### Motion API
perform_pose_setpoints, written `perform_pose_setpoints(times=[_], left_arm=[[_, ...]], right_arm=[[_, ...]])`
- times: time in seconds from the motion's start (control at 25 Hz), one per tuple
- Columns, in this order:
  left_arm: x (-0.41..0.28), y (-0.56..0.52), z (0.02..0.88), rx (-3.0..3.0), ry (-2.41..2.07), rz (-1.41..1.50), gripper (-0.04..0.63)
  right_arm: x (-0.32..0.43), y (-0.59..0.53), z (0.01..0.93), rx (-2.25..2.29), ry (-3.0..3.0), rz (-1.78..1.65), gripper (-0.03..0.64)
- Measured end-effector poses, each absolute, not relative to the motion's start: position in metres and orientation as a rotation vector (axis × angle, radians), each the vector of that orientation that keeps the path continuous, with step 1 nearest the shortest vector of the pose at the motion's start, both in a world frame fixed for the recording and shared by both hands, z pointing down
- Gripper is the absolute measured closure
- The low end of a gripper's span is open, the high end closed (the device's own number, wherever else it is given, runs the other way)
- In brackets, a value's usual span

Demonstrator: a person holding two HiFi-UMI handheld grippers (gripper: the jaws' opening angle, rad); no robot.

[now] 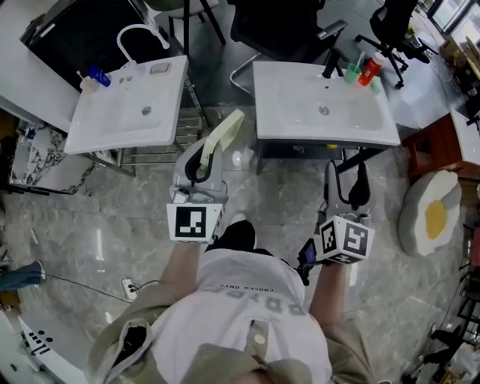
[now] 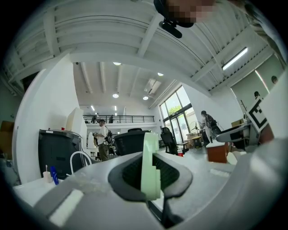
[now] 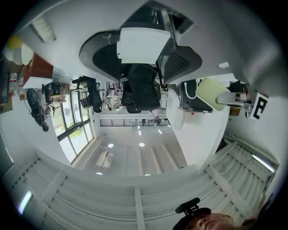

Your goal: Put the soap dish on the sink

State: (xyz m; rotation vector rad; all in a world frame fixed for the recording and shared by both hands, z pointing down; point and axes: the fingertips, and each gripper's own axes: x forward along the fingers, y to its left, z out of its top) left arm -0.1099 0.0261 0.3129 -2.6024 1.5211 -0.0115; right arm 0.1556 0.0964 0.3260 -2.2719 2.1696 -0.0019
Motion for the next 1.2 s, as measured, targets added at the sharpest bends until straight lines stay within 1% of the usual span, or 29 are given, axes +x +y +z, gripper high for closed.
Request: perform_pose_setpoints(times=[0.4, 0.56, 1.2], left_arm=[[-0.105, -0.003, 0.331, -2.594, 1.526, -0.103, 0.574], [-0.089, -0.023, 0.326, -2.611, 1.510, -0.049, 0.574], [-0.050, -0.125, 0.319, -2.668, 1.478, -0.018, 0.574]], right_arm=[[0.163, 0.067, 0.340, -2.264, 2.188, -0.056, 0.319], [0.172, 0.050, 0.342, -2.267, 2.195, -0.058, 0.319], [0.186, -0.057, 0.336, -2.227, 2.255, -0.074, 0.319]])
